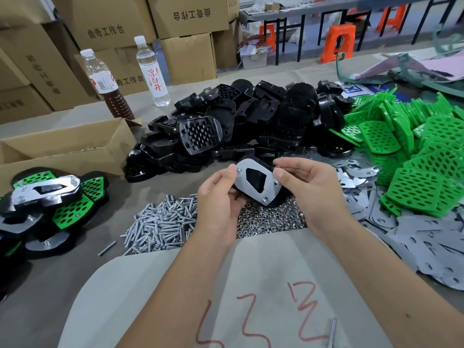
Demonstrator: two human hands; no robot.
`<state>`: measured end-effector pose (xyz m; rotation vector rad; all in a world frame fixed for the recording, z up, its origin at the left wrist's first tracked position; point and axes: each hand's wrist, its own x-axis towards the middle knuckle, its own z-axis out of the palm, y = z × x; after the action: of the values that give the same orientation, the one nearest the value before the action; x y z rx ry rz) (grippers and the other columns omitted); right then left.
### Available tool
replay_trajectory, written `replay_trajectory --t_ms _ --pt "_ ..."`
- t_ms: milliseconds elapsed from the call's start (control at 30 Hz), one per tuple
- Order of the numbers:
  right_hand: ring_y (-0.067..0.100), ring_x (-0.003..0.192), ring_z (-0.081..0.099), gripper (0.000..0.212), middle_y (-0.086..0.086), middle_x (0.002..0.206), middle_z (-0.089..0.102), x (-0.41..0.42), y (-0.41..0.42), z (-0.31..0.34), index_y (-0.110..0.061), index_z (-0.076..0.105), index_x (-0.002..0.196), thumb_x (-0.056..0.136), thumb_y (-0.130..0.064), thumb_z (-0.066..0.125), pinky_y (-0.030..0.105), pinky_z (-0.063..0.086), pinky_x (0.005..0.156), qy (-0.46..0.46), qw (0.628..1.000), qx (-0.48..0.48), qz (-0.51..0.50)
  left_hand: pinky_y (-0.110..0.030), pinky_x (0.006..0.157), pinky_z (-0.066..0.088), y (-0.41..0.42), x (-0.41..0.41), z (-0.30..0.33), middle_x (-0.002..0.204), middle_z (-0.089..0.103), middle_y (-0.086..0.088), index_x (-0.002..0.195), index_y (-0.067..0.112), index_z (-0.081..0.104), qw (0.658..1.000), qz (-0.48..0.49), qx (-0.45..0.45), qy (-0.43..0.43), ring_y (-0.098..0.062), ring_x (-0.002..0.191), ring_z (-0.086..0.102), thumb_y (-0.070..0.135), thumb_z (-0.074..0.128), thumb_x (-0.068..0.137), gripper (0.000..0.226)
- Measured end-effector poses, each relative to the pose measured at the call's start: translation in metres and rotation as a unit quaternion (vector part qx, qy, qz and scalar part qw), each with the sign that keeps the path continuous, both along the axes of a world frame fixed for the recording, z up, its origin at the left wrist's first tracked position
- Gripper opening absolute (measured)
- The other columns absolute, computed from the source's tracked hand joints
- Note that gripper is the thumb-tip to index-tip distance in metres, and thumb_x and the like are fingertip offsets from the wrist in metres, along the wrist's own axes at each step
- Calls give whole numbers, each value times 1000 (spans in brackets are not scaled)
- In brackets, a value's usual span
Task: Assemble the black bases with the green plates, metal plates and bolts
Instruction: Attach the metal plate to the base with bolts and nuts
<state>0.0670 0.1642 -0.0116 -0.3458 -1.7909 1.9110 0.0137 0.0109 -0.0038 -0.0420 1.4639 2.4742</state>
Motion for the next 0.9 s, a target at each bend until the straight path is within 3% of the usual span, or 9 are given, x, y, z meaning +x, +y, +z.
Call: replay_trajectory --t_ms 133,267,333,400,500,667,900 --pt "16 93 76 17 0 93 81 -1 2 -1 -23 81 97 89 -8 80 26 58 85 -1 1000 -12 -20 -48 95 61 -2 -1 0 104 69 -19 111 -9 66 999 -24 -41 26 -26 96 67 13 57 106 24" --pt "10 80 74 16 2 91 81 -1 6 0 -23 81 94 89 -8 80 12 52 63 8 998 -38 -45 -39 84 64 -12 -5 2 113 69 -29 111 -4 69 983 -88 -129 94 -25 99 69 10 56 106 20" --pt "13 87 76 15 1 92 81 -1 8 1 -22 81 94 89 -8 80 19 56 74 12 997 -45 -55 -40 81 65 -17 -8 2 120 65 -32 111 -6 70 977 -116 -140 110 -26 101 67 7 59 104 19" --pt "15 91 77 14 1 92 81 -1 8 2 -21 81 94 88 -8 81 22 57 80 13 997 -51 -58 -39 77 65 -22 -10 2 109 70 -24 103 -2 74 974 -136 -136 120 -23 97 71 4 64 101 12" --pt "14 89 76 15 1 90 81 -1 8 1 -21 81 95 87 -8 82 19 56 80 15 997 -45 -56 -37 76 65 -26 -11 0 98 70 -18 91 4 76 967 -149 -152 140 -26 92 75 -1 70 95 9" --pt "7 83 75 19 -1 86 80 0 11 3 -18 80 98 86 -4 82 13 54 76 38 997 -41 -50 -37 75 65 -31 -14 0 85 67 -15 89 4 75 943 -157 -234 176 -23 83 74 0 80 86 7" --pt "8 84 74 21 -1 85 80 -1 11 1 -17 79 100 86 -2 82 16 55 79 54 997 -35 -42 -35 69 65 -24 -7 2 94 64 -26 83 1 68 955 -133 -214 158 -25 81 72 -11 75 86 14"
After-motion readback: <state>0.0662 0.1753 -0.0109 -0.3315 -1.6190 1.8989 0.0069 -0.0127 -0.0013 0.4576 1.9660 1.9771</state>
